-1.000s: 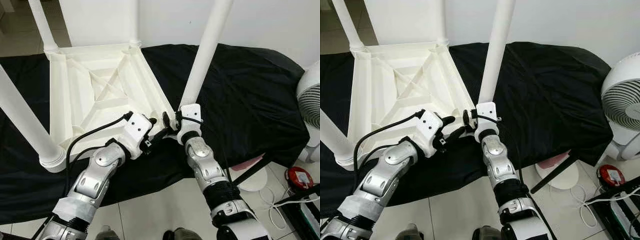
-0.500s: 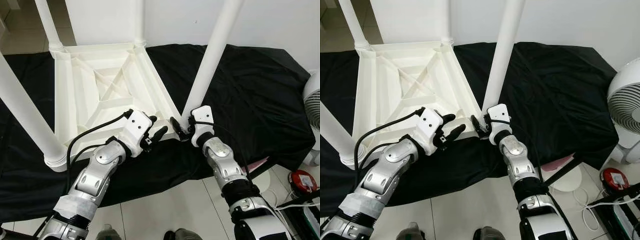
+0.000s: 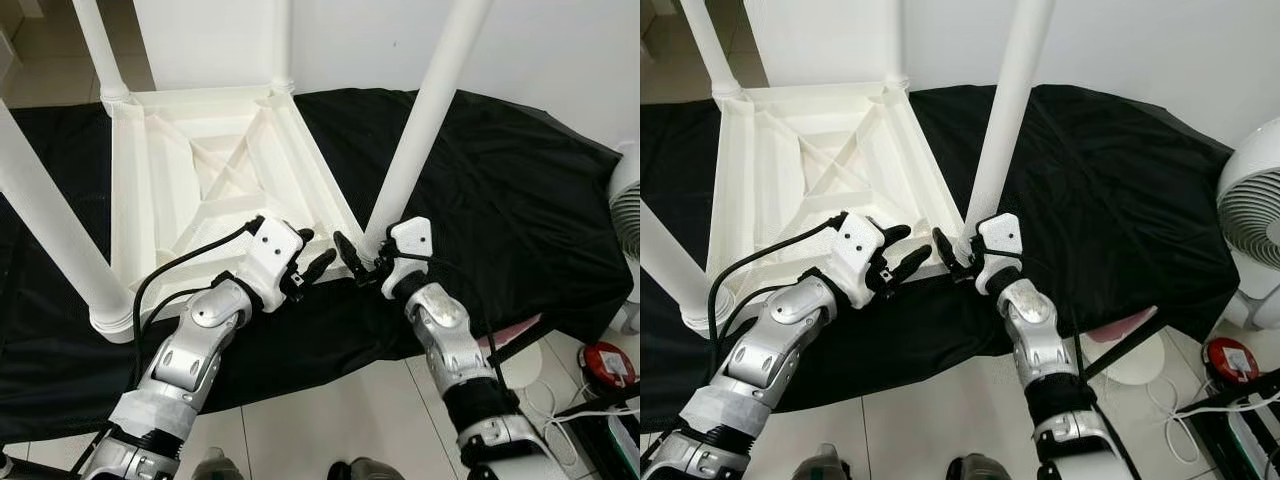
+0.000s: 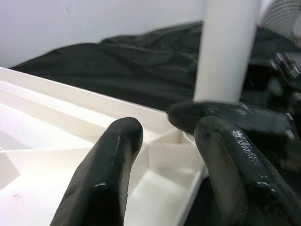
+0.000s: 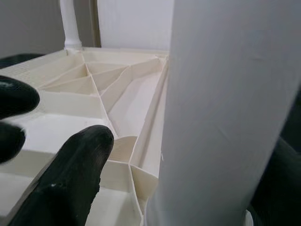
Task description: Building children table
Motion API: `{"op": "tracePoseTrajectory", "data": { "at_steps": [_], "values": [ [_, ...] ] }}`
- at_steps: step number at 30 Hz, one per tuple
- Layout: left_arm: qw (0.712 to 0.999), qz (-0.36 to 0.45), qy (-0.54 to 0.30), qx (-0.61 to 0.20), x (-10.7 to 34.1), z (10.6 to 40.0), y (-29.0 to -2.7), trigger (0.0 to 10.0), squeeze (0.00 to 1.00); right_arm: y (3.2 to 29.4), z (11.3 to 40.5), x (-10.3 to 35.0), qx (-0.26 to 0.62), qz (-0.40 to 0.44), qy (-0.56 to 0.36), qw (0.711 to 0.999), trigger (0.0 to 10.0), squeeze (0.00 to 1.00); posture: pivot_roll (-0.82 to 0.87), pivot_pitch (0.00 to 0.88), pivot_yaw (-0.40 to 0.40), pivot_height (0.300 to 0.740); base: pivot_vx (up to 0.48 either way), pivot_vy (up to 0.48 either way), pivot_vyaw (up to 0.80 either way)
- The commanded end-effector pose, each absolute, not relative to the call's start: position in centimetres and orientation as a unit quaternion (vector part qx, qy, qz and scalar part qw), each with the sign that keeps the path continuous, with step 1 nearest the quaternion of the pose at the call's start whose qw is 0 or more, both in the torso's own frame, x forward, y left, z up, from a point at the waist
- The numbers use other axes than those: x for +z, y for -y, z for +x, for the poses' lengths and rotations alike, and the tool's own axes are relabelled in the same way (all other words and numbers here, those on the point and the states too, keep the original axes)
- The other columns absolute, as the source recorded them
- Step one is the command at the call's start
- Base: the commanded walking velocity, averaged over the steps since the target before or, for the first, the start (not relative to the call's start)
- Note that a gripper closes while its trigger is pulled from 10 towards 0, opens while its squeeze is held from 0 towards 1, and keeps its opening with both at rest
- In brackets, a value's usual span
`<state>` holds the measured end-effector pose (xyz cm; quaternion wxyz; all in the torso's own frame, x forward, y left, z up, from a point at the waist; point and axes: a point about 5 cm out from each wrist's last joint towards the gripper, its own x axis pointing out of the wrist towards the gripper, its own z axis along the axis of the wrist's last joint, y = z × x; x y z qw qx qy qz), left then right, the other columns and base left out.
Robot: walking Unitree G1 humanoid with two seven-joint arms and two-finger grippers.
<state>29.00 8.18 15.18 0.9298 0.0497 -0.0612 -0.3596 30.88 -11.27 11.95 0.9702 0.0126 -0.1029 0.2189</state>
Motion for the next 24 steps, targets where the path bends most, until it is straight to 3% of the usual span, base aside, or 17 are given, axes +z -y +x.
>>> {"op": "tracePoseTrajectory", "data": {
  "at_steps": [1,24],
  "values": [
    [0.954,0.031,0.066,-0.292,15.3,29.3,-8.6,10.0,0.00,11.3,30.6,11.9,0.202,0.026,0.106,0.973,10.0,0.00,0.10,0.000,-0.058,0.740,0.000,0.000,0.00],
    [0.991,0.017,0.070,-0.116,14.6,30.8,-10.6,10.0,0.00,11.3,30.0,11.9,0.113,0.081,0.106,0.985,10.0,0.00,0.08,0.000,-0.060,0.740,0.000,0.000,0.00]
  ]
}}
